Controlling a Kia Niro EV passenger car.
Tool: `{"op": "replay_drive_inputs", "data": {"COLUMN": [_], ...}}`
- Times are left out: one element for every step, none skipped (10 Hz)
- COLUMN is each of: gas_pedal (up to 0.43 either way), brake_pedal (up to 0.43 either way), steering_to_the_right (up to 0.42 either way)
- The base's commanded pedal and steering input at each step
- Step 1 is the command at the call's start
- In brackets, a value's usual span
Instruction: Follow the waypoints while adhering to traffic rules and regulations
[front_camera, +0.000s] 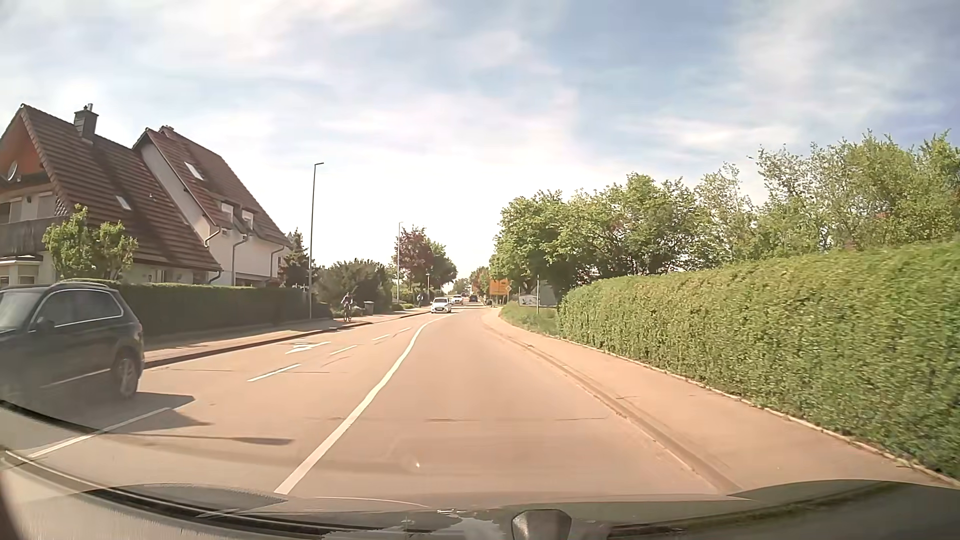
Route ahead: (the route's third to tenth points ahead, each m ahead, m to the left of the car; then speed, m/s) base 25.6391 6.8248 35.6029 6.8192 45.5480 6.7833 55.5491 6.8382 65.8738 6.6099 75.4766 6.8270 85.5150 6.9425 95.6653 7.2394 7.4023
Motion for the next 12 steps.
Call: {"op": "replay_drive_inputs", "data": {"gas_pedal": [0.177, 0.177, 0.177, 0.177, 0.169, 0.169, 0.157, 0.157, 0.150, 0.150, 0.150, 0.150], "brake_pedal": [0.000, 0.000, 0.000, 0.000, 0.000, 0.000, 0.000, 0.000, 0.000, 0.000, 0.000, 0.000], "steering_to_the_right": [-0.025, -0.025, -0.025, -0.025, -0.025, -0.025, -0.025, -0.025, -0.025, -0.025, -0.025, -0.025]}}
